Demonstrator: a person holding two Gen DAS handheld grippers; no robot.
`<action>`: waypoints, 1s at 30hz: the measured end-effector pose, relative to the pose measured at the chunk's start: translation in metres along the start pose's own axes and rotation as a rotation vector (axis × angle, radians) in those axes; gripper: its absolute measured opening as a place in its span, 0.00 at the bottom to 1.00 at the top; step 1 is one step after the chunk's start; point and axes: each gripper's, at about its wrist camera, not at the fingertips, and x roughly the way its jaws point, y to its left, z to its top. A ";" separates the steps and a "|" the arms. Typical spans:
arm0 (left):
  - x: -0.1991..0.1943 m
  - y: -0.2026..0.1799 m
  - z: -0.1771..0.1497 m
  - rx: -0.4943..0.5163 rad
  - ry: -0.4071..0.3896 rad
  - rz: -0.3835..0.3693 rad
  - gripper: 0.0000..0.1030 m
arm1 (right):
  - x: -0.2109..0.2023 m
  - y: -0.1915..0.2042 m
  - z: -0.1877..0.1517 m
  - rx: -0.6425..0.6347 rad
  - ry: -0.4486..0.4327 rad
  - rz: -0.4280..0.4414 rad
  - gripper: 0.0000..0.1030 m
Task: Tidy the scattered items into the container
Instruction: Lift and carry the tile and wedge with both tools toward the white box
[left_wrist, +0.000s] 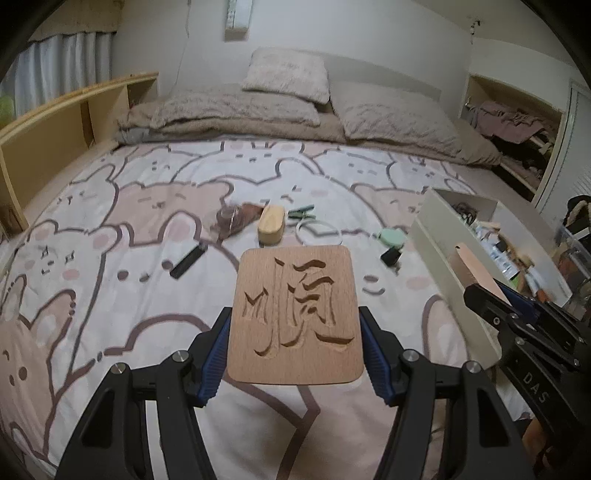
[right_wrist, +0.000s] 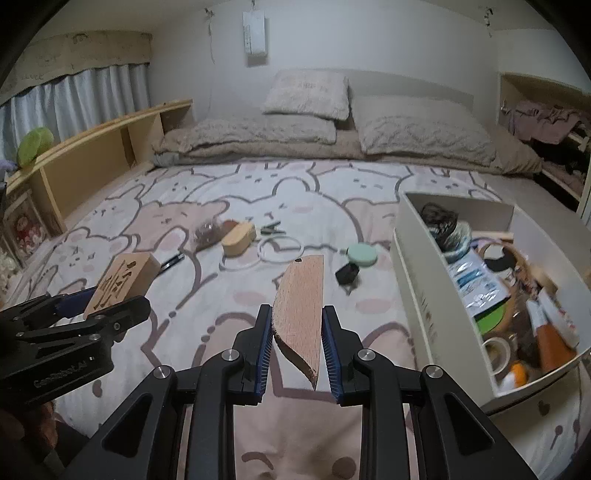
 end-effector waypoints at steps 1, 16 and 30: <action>-0.003 -0.001 0.002 0.001 -0.009 -0.002 0.62 | -0.003 0.000 0.003 -0.001 -0.009 -0.001 0.26; -0.058 -0.016 0.036 0.017 -0.141 -0.024 0.62 | -0.059 -0.005 0.036 -0.010 -0.148 -0.007 0.26; -0.084 -0.040 0.057 0.040 -0.228 -0.044 0.62 | -0.086 -0.034 0.060 0.000 -0.222 -0.061 0.26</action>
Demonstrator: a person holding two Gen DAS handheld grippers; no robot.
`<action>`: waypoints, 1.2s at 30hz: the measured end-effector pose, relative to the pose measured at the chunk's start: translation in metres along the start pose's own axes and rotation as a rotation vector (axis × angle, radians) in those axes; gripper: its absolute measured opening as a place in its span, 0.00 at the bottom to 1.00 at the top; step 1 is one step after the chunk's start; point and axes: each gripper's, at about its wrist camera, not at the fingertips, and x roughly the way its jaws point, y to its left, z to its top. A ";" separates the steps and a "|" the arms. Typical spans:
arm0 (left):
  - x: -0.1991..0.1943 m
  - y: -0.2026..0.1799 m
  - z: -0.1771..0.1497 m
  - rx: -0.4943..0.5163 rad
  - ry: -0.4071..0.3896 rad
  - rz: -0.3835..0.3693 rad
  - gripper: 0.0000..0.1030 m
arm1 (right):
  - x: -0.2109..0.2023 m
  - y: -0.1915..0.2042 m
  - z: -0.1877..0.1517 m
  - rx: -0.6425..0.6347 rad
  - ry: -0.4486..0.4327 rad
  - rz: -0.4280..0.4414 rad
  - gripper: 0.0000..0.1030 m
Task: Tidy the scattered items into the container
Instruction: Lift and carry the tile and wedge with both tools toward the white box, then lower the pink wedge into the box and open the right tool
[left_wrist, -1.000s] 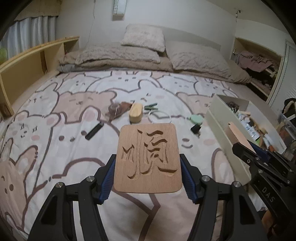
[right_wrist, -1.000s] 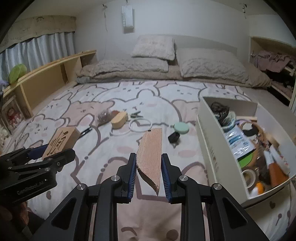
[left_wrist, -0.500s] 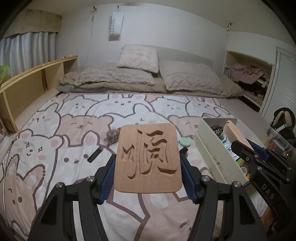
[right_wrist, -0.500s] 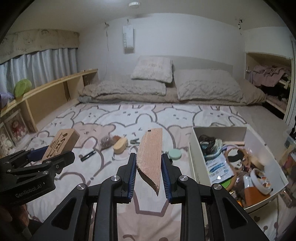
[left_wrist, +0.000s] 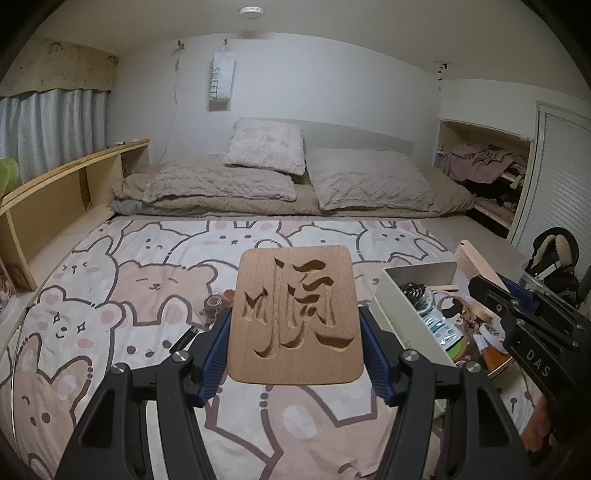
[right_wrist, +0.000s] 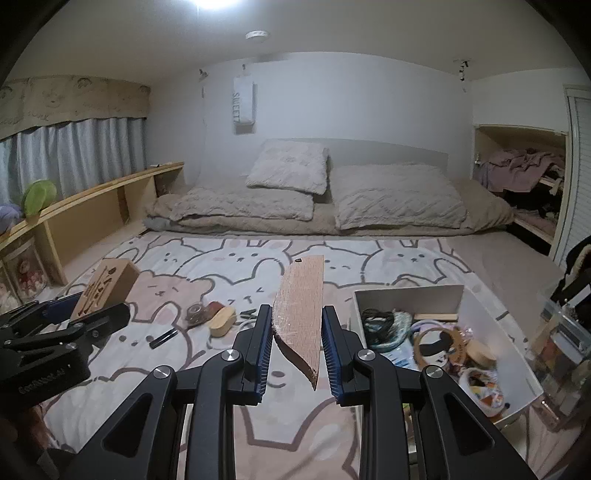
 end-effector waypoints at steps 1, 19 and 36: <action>0.000 -0.003 0.002 0.002 -0.003 -0.003 0.62 | -0.001 -0.003 0.001 0.003 -0.003 -0.002 0.26; 0.014 -0.064 0.034 0.069 -0.043 -0.060 0.62 | -0.006 -0.064 0.024 0.041 -0.031 -0.013 0.26; 0.043 -0.118 0.065 0.106 -0.069 -0.133 0.62 | -0.005 -0.133 0.054 0.010 -0.036 -0.027 0.26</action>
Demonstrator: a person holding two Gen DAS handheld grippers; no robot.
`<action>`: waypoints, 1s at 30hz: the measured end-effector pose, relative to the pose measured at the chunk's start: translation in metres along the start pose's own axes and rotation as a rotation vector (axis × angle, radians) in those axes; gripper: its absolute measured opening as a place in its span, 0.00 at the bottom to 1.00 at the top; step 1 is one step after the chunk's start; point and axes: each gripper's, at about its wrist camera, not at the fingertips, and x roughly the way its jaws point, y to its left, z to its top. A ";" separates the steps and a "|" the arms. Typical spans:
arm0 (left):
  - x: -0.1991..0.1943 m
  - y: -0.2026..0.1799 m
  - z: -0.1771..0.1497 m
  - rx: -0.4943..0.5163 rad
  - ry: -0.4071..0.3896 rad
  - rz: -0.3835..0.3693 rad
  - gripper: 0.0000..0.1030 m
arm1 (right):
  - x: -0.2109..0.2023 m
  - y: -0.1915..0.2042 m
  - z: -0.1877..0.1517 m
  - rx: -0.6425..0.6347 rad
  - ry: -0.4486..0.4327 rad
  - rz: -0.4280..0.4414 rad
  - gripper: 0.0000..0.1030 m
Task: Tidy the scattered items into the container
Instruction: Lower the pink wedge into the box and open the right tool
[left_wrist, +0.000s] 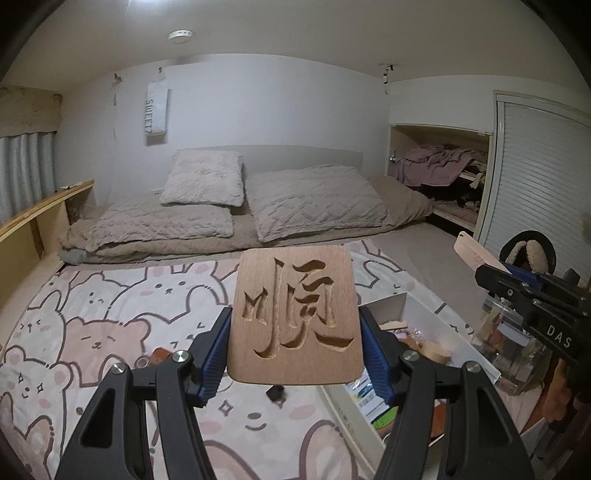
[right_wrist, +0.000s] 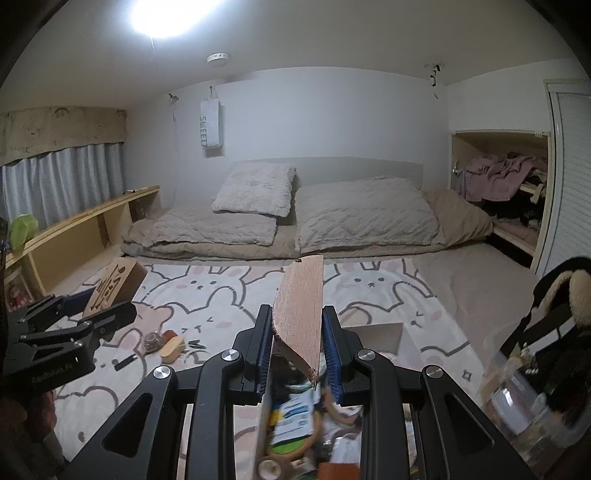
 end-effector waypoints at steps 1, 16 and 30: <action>0.004 -0.003 0.002 0.002 0.000 -0.007 0.62 | 0.001 -0.004 0.001 -0.006 0.001 -0.005 0.26; 0.064 -0.036 -0.010 0.015 0.091 -0.091 0.62 | 0.048 -0.058 -0.028 -0.002 0.131 -0.061 0.25; 0.095 -0.055 -0.022 0.022 0.144 -0.146 0.62 | 0.078 -0.101 -0.073 0.018 0.357 -0.144 0.25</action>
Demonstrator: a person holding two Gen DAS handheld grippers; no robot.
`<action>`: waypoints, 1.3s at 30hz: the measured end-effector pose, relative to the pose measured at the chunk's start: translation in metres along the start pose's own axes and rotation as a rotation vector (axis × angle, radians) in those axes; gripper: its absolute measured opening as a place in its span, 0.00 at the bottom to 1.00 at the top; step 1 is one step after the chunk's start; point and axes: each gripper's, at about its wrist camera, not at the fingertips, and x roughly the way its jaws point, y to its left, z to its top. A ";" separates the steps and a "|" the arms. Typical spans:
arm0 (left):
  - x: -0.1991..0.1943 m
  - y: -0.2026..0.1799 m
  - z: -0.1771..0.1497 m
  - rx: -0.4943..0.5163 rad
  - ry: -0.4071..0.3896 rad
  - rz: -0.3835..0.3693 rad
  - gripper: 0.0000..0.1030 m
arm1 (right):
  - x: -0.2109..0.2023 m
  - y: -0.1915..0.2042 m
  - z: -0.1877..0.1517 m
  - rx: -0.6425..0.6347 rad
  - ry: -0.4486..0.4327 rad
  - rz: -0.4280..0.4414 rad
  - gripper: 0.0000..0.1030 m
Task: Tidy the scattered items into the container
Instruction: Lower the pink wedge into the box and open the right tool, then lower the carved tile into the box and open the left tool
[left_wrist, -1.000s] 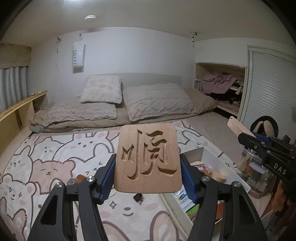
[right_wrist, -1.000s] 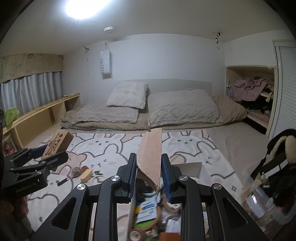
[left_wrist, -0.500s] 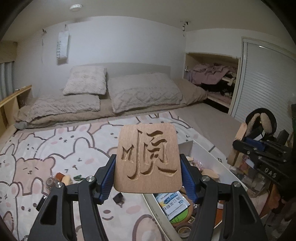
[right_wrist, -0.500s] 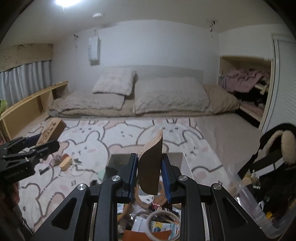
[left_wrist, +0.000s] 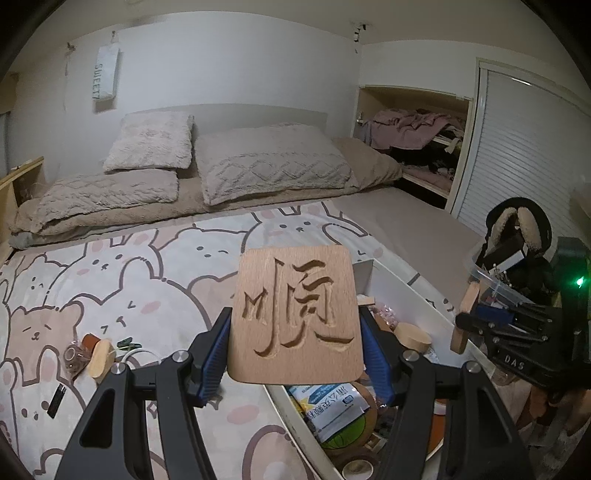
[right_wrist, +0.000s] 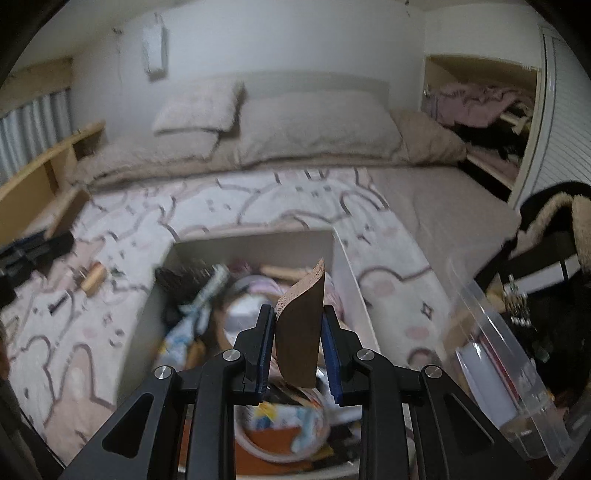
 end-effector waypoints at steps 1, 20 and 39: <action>0.001 -0.001 -0.001 0.003 0.002 -0.002 0.62 | 0.002 -0.002 -0.004 -0.007 0.019 -0.014 0.25; 0.021 -0.022 -0.010 0.041 0.049 -0.035 0.62 | 0.006 -0.017 -0.021 -0.066 0.134 -0.059 0.81; 0.052 -0.064 -0.026 0.050 0.187 -0.143 0.62 | -0.028 -0.045 -0.010 0.106 -0.034 -0.003 0.86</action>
